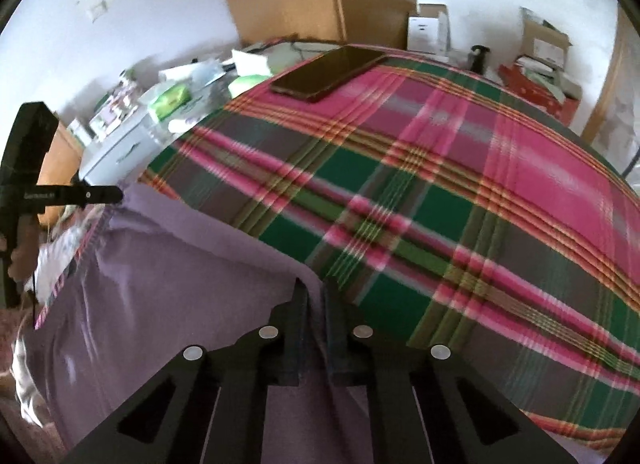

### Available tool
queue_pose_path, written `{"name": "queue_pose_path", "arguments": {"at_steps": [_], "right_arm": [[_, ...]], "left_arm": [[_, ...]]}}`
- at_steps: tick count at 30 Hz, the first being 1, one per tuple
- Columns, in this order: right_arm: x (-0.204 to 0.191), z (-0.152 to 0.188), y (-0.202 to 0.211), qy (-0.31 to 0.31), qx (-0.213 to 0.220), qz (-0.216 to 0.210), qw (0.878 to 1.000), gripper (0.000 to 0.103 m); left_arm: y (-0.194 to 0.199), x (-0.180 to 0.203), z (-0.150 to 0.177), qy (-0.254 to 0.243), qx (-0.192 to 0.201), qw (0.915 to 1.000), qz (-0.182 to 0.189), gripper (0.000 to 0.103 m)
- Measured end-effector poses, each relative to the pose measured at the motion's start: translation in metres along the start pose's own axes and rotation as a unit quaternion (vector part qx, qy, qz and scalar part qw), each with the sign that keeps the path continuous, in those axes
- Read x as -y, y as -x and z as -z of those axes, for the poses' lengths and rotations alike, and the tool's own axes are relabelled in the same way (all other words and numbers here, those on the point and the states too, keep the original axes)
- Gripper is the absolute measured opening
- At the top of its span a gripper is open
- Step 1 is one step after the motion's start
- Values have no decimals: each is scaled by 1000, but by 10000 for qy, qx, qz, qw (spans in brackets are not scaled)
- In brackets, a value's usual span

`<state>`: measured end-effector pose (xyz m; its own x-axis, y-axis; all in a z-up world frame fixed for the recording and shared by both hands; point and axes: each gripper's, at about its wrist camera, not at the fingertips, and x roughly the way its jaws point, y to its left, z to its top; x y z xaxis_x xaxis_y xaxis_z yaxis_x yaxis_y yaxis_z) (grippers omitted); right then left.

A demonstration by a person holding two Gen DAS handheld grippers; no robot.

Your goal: Fold clothes

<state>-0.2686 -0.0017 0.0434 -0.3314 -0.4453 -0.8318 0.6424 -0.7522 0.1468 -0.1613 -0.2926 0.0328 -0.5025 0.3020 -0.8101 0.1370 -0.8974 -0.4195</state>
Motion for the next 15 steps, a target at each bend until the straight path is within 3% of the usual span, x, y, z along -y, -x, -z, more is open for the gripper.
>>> {"name": "queue_pose_path", "arguments": {"at_steps": [5, 8, 10, 15], "right_arm": [[-1, -5, -9, 29, -68, 224, 9997, 8], [-4, -7, -10, 145, -32, 468, 9988, 14], [-6, -6, -10, 215, -30, 670, 9975, 32], [-5, -2, 1, 7, 11, 830, 9965, 34]], "left_arm": [[-3, -3, -6, 28, 23, 9999, -125, 0], [-5, -4, -5, 97, 10, 9999, -123, 0], [-3, -7, -4, 175, -4, 9998, -60, 0], [12, -8, 6, 88, -8, 9999, -119, 1]]}}
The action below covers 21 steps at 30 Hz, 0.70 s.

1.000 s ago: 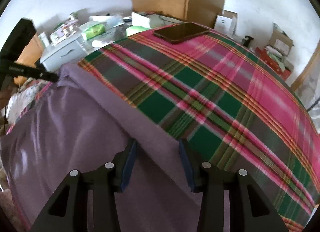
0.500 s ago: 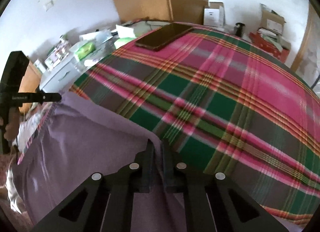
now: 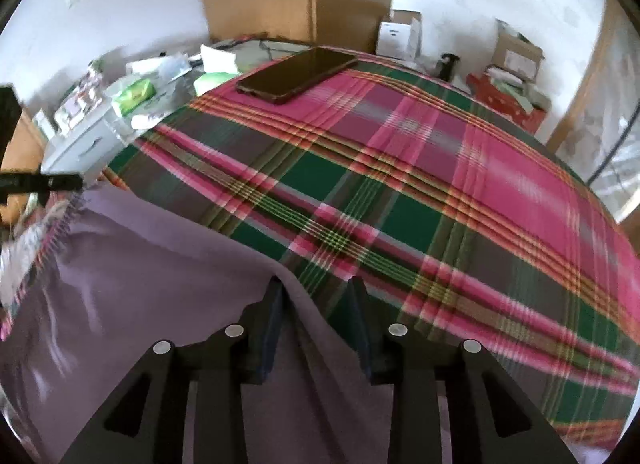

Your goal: Fold clothes

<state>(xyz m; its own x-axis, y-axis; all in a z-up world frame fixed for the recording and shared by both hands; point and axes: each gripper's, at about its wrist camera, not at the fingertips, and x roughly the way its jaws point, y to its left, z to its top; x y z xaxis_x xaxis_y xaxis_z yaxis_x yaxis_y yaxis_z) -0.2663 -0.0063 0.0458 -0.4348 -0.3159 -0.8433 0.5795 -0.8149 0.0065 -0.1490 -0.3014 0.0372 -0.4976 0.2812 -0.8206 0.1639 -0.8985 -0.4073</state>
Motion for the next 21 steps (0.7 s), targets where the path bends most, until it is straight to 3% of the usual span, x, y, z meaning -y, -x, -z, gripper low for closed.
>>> {"name": "queue_pose_path", "arguments": {"at_steps": [2, 6, 13, 21], "right_arm": [[1, 4, 8, -125, 56, 49, 9999, 34], [0, 14, 34, -243, 314, 145, 9991, 34], [12, 36, 74, -429, 551, 267, 9972, 34], [50, 78, 81, -304, 249, 696, 9968, 34]], "left_arm": [[11, -1, 9, -90, -33, 10000, 11, 4], [28, -5, 26, -79, -100, 9999, 22, 22], [34, -2, 49, -73, -286, 9995, 146, 23], [10, 41, 46, -639, -500, 9963, 268, 23]]}}
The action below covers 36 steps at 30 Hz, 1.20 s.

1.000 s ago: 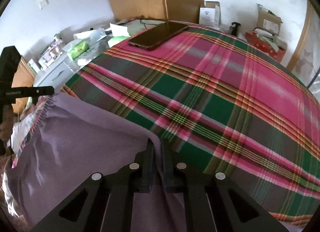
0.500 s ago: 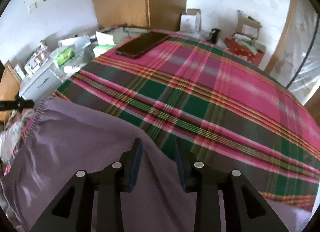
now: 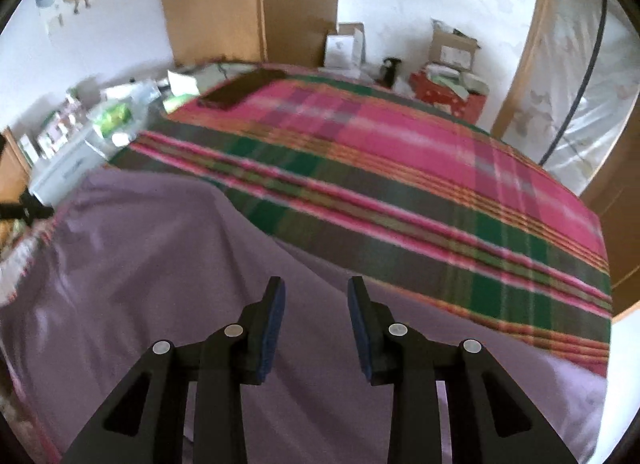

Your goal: Fold clothes

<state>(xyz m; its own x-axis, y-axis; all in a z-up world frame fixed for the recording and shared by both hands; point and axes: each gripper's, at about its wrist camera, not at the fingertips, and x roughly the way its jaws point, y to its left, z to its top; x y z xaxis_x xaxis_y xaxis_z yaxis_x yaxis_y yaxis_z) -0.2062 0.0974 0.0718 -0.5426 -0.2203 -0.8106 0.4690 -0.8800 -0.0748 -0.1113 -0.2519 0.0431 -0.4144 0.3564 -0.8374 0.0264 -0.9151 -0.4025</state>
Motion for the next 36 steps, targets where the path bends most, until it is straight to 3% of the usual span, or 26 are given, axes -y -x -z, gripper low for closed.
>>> {"name": "queue_pose_path", "arguments": {"at_steps": [2, 7, 10, 16, 22, 30, 36], "right_arm": [[7, 6, -8, 116, -88, 216, 9997, 34], [25, 8, -28, 260, -254, 257, 9990, 35], [40, 8, -32, 246, -262, 46, 9993, 44], [56, 14, -37, 325, -445, -476, 9973, 50], [75, 15, -21, 227, -215, -697, 9971, 50], [94, 27, -23, 276, -365, -634, 9969, 50], [116, 20, -24, -170, -151, -792, 9966, 50]], "left_arm": [[-12, 8, -10, -62, -86, 9999, -22, 23], [-29, 26, -37, -275, 17, 9988, -411, 23], [-37, 33, -53, -486, 190, 9960, -728, 23], [-65, 38, -63, -728, -51, 9908, -1140, 23], [-67, 38, -64, -771, 11, 9903, -1152, 24], [-72, 46, -63, -976, 62, 9863, -1330, 28], [-75, 49, -62, -963, 130, 9856, -1387, 30]]}}
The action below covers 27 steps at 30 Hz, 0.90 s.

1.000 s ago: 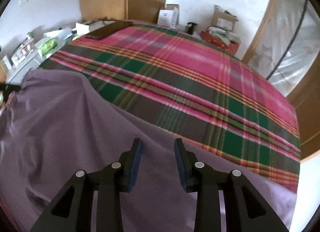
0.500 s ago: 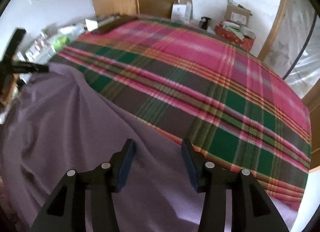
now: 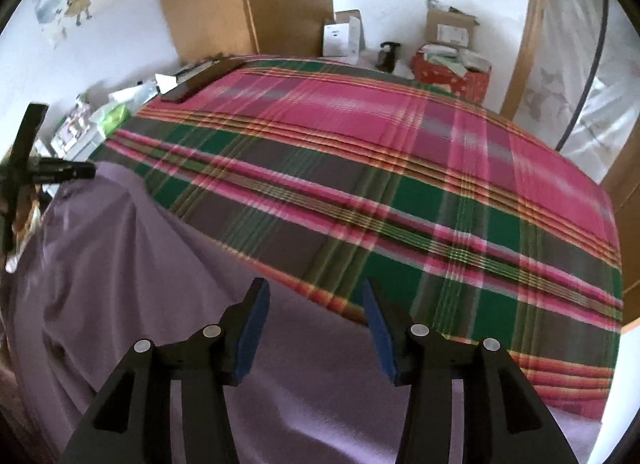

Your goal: Fold clothes

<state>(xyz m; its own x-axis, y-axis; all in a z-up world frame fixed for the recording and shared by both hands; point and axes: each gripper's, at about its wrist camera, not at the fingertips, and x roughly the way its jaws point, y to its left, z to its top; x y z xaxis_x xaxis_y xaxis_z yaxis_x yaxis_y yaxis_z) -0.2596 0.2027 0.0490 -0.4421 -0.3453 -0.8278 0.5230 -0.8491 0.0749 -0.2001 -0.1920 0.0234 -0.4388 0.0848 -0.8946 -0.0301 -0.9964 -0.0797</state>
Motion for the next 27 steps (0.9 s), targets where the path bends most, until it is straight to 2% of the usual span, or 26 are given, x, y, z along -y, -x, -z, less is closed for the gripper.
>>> {"name": "queue_pose_path", "arguments": {"at_steps": [3, 7, 9, 11, 12, 13, 16, 18, 22, 27], "right_arm": [[-7, 1, -10, 266, -207, -53, 9994, 50], [-19, 4, -12, 594, -223, -175, 9978, 51], [-25, 6, -12, 789, -230, -75, 9966, 50], [-30, 6, -11, 871, -246, -56, 9959, 41], [-32, 6, -11, 903, -267, -89, 9955, 32], [-33, 6, -11, 939, -272, -93, 9952, 18], [-41, 5, -11, 1039, -258, -38, 9942, 4], [-41, 3, -9, 984, -128, 88, 9950, 3], [-22, -9, 0, 449, 344, 359, 9978, 3], [-17, -21, -18, 336, 182, 601, 9975, 3]], "left_arm": [[0, 3, 0, -59, -2, 10000, -80, 30], [-1, 6, 0, -99, -5, 9998, -148, 31], [-1, 7, 0, -116, 7, 9998, -184, 31], [-1, 8, 1, -116, 26, 9997, -207, 31], [-1, 8, 1, -108, 30, 9997, -205, 31], [-1, 8, 1, -99, 31, 9997, -201, 31], [-1, 7, 0, -84, 31, 9998, -182, 31], [-1, 6, 0, -54, 36, 9998, -170, 31], [-1, 4, 0, 11, 87, 9998, -154, 30], [-1, 3, 0, 49, 135, 9998, -135, 29]]}}
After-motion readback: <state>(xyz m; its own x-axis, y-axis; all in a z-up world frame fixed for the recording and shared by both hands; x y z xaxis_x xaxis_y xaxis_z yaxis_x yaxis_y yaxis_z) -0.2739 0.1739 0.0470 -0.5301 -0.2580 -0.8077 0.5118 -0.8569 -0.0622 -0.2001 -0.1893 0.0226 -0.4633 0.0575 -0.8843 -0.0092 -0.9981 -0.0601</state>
